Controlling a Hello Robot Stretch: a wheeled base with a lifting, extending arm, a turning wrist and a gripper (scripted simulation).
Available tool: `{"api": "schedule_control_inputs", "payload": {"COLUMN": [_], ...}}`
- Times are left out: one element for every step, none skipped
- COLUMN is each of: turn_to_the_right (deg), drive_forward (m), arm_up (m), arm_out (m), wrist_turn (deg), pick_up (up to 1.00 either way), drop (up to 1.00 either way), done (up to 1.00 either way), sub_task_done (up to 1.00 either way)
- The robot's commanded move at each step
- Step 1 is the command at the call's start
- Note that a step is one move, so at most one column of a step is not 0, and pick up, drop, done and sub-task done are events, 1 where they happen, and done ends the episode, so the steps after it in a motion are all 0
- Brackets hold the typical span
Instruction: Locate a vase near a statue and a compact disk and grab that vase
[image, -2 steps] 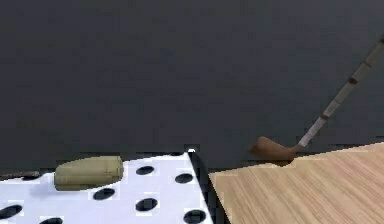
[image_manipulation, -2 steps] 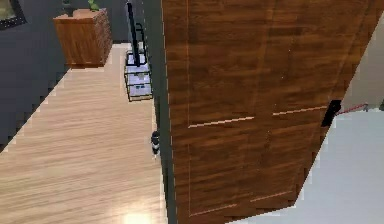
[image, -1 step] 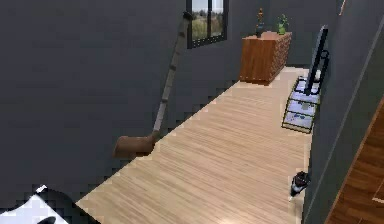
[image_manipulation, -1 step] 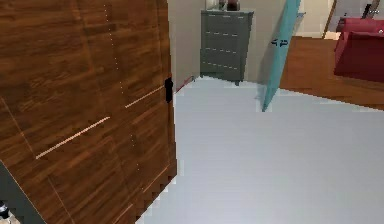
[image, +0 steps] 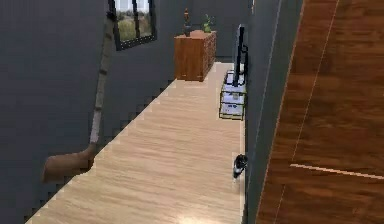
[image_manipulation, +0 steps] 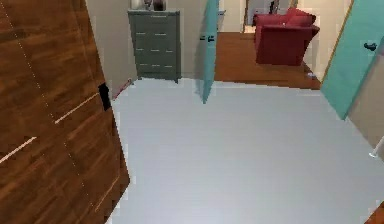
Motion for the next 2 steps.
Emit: {"api": "schedule_control_inputs", "payload": {"turn_to_the_right": [0.0,3.0], "drive_forward": [0.7,0.0], "arm_up": [0.0,0.0], "arm_out": [0.0,0.0], "wrist_turn": [0.0,0.0], "pick_up": [0.0,0.0], "drop": [0.0,0.0], "done": [0.0,0.0], "sub_task_done": [0.0,0.0]}}
